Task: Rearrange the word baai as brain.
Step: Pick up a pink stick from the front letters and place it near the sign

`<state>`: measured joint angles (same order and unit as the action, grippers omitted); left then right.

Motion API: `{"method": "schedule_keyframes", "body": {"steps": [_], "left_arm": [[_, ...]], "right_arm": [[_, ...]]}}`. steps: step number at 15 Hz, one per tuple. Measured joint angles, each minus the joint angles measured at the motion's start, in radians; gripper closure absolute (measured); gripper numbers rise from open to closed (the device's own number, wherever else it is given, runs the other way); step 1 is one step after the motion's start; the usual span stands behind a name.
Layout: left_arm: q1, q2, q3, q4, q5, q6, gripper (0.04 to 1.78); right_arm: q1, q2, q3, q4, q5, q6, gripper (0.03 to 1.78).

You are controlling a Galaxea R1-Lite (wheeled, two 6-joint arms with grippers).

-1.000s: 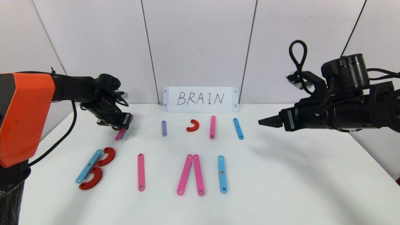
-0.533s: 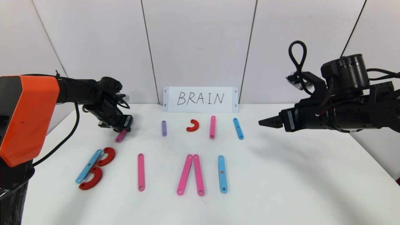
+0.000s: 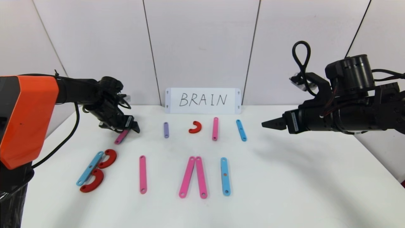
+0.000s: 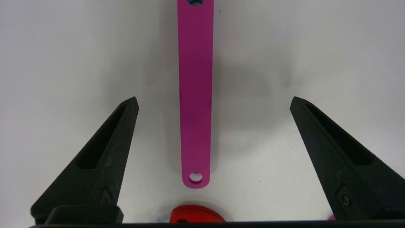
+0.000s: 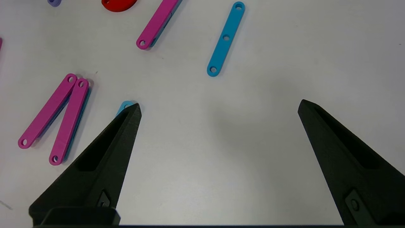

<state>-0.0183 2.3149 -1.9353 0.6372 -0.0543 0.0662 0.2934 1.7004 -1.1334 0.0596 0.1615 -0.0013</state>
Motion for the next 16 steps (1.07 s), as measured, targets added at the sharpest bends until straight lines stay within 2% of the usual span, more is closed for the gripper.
{"method": "schedule_keyframes", "body": {"steps": [5, 9, 16], "left_arm": [[-0.042, -0.104, 0.047, 0.068, 0.002, -0.116, 0.07], [-0.126, -0.238, 0.217, 0.059, 0.045, -0.266, 0.07], [-0.296, -0.417, 0.511, 0.05, 0.186, -0.532, 0.07]], "right_arm": [[-0.013, -0.008, 0.001, 0.003, 0.001, 0.003, 0.08], [-0.02, -0.015, 0.007, 0.003, 0.001, 0.003, 0.08], [-0.021, -0.027, 0.015, 0.003, 0.001, 0.004, 0.08]]}}
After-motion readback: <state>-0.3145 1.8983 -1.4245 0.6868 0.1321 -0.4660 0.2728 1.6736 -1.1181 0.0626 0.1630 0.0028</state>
